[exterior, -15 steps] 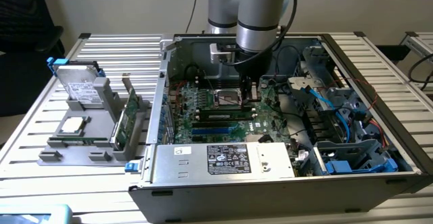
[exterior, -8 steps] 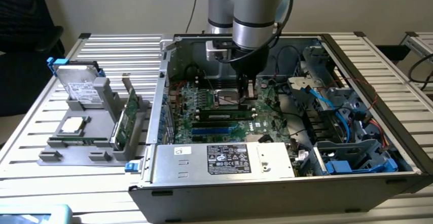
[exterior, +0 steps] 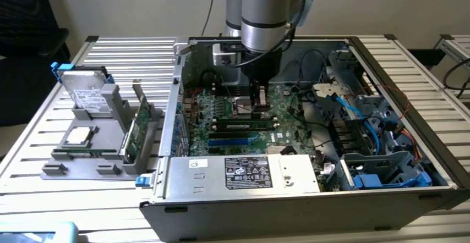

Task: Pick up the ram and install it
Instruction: 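Press down the ram until it locks into place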

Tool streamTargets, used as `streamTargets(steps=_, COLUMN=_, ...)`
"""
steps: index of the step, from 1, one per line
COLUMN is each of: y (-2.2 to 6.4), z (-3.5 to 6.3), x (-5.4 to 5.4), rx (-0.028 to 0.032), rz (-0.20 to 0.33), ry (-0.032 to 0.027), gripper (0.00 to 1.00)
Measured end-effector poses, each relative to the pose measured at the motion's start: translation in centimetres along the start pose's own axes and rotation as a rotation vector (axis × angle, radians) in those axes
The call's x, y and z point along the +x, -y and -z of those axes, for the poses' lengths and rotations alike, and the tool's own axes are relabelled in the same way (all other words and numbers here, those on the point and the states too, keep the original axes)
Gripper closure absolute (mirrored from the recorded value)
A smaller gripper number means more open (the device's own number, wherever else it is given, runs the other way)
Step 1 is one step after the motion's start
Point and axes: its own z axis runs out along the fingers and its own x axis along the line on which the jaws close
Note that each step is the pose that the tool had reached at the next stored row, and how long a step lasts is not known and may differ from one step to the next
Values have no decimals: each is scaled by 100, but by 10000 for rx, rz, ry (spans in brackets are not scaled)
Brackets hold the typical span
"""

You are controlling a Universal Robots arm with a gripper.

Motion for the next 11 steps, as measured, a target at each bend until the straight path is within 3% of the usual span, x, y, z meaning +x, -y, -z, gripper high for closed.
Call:
streamTargets(steps=7, y=-251, z=4, x=1, rx=-3, rz=-10, ry=31, gripper=89)
streamTargets(steps=11, y=-352, z=6, x=1, rx=-48, rz=-39, ry=36, gripper=89)
